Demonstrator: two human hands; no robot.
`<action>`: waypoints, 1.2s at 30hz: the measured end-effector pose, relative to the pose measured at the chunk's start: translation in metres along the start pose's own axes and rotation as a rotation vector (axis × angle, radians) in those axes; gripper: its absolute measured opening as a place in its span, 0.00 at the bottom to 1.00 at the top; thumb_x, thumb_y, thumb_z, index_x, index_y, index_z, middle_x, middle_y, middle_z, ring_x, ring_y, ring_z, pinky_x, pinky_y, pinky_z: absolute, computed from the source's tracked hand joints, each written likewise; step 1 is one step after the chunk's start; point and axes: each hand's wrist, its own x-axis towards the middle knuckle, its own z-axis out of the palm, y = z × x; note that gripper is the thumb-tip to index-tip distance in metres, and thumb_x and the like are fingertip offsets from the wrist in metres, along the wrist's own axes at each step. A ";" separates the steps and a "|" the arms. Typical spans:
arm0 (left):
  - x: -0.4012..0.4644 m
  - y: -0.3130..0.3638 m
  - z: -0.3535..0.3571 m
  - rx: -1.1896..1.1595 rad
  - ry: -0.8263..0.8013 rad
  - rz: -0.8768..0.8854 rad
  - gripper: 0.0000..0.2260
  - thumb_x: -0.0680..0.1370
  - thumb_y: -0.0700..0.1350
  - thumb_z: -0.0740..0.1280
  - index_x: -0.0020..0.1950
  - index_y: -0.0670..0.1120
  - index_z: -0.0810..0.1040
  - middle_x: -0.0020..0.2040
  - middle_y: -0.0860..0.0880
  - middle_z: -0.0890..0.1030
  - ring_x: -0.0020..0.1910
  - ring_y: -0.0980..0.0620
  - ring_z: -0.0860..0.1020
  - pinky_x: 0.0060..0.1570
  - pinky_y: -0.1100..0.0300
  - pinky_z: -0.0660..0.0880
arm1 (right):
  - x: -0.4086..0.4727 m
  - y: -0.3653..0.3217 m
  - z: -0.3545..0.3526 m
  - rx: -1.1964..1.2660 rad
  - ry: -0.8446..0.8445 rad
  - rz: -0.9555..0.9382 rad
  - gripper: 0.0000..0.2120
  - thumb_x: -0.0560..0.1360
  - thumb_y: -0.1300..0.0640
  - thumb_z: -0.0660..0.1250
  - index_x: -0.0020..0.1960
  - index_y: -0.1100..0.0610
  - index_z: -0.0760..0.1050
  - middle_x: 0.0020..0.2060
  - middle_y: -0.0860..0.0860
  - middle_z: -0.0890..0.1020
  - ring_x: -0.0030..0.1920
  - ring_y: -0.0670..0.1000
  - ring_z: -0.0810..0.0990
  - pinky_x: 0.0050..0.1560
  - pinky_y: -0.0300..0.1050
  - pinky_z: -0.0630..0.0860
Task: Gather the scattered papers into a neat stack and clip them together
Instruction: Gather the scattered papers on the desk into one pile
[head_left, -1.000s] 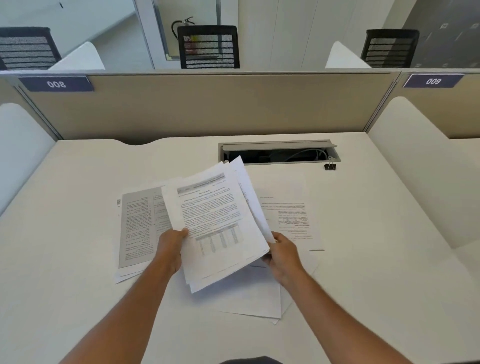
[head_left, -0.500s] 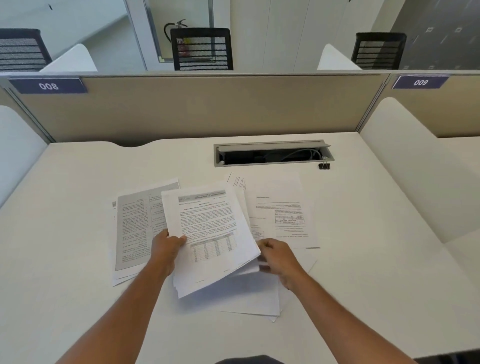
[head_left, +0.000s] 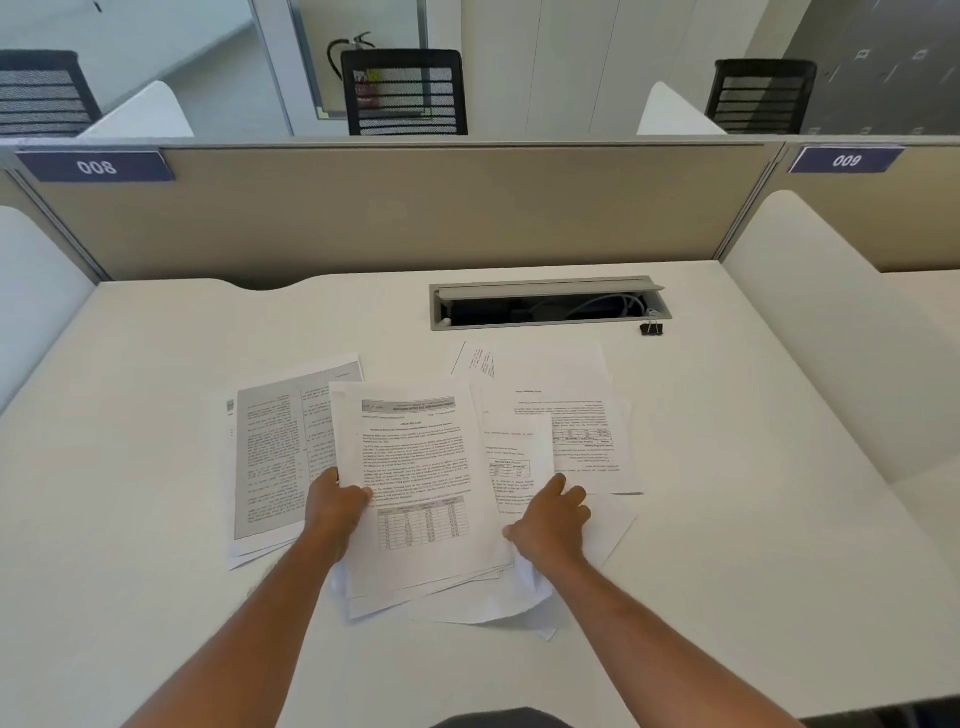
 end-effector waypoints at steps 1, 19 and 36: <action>0.000 0.000 0.000 -0.003 -0.002 -0.003 0.17 0.76 0.30 0.67 0.64 0.40 0.78 0.56 0.41 0.83 0.52 0.40 0.81 0.48 0.49 0.79 | 0.002 0.000 -0.001 0.036 -0.003 0.017 0.49 0.68 0.49 0.78 0.76 0.61 0.51 0.67 0.60 0.64 0.65 0.59 0.69 0.64 0.49 0.74; -0.009 0.007 0.000 -0.363 -0.348 -0.142 0.17 0.81 0.32 0.64 0.67 0.44 0.78 0.61 0.44 0.84 0.59 0.40 0.83 0.54 0.43 0.81 | 0.033 0.007 -0.068 0.933 -0.281 -0.205 0.09 0.77 0.64 0.69 0.51 0.52 0.84 0.49 0.54 0.88 0.51 0.57 0.86 0.59 0.60 0.81; 0.001 0.004 -0.012 -0.164 0.001 -0.059 0.16 0.76 0.30 0.68 0.64 0.39 0.79 0.56 0.42 0.84 0.47 0.43 0.82 0.48 0.50 0.80 | 0.085 0.037 -0.069 0.200 0.164 0.264 0.33 0.70 0.43 0.73 0.68 0.59 0.69 0.66 0.58 0.72 0.68 0.60 0.70 0.64 0.57 0.72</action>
